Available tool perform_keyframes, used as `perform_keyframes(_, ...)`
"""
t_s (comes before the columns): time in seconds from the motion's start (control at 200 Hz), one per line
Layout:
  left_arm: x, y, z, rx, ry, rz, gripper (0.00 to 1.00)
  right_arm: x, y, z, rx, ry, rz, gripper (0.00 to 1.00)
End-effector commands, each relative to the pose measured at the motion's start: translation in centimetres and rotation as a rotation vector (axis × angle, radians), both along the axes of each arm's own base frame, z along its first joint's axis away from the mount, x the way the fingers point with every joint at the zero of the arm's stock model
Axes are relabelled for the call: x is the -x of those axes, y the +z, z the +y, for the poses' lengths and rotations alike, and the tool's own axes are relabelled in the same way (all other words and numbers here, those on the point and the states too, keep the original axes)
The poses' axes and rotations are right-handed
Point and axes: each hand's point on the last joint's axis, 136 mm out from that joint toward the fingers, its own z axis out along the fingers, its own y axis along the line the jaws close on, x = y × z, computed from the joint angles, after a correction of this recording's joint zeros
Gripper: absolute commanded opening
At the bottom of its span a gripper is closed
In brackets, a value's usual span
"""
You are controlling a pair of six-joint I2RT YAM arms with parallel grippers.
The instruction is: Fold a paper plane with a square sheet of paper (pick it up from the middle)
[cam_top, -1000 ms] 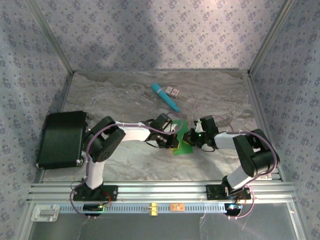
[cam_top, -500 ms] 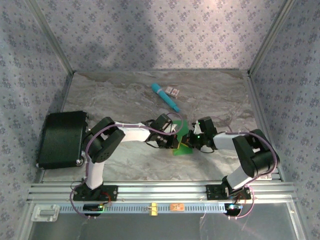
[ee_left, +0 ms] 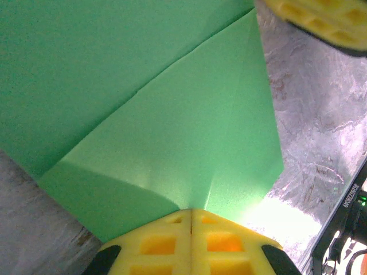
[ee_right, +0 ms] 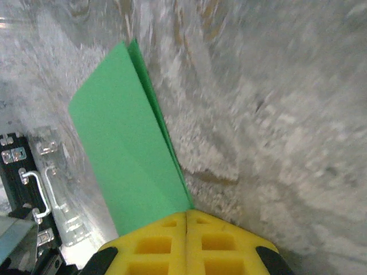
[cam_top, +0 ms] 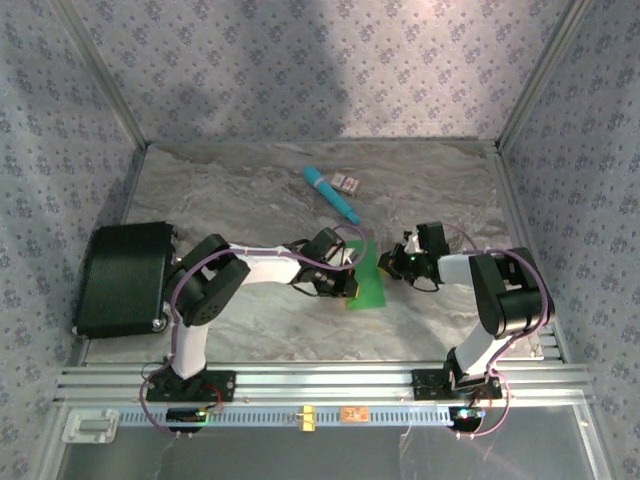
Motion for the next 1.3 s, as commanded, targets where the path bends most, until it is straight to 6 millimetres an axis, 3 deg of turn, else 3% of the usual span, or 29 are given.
perform_keyframes(0.0,1.4,-3.1,3.4,-0.145,0.015,0.048,0.0,-0.5,-0.1,-1.1,0.054,-0.029,-0.015,0.0)
perform_keyframes(0.145,0.9,-2.7,3.5,-0.137,0.018,0.03,0.0,0.7,1.7,0.1,0.03,0.01,-0.058,0.0)
perform_keyframes(0.315,0.7,-2.4,3.3,-0.129,0.013,0.019,0.0,2.6,2.6,3.4,-0.027,0.124,-0.061,0.0)
perform_keyframes(0.475,0.4,-2.2,3.0,-0.119,0.017,0.013,0.0,4.5,0.7,4.7,0.002,0.156,0.002,0.0)
perform_keyframes(0.72,0.2,-0.8,2.5,-0.077,0.016,-0.006,0.01,5.4,-3.0,2.0,0.1,0.089,0.098,0.0)
perform_keyframes(0.979,-1.2,3.1,0.0,0.014,0.007,-0.051,0.02,5.4,-2.9,2.1,0.079,0.084,0.096,0.0)
perform_keyframes(1.174,-0.4,0.4,1.7,-0.082,0.029,-0.004,0.0,5.1,-2.5,2.2,0.07,0.082,0.081,0.0)
perform_keyframes(1.294,-0.9,-0.5,2.7,-0.101,0.082,-0.014,0.0,5.3,-2.4,2.2,0.065,0.087,0.077,0.0)
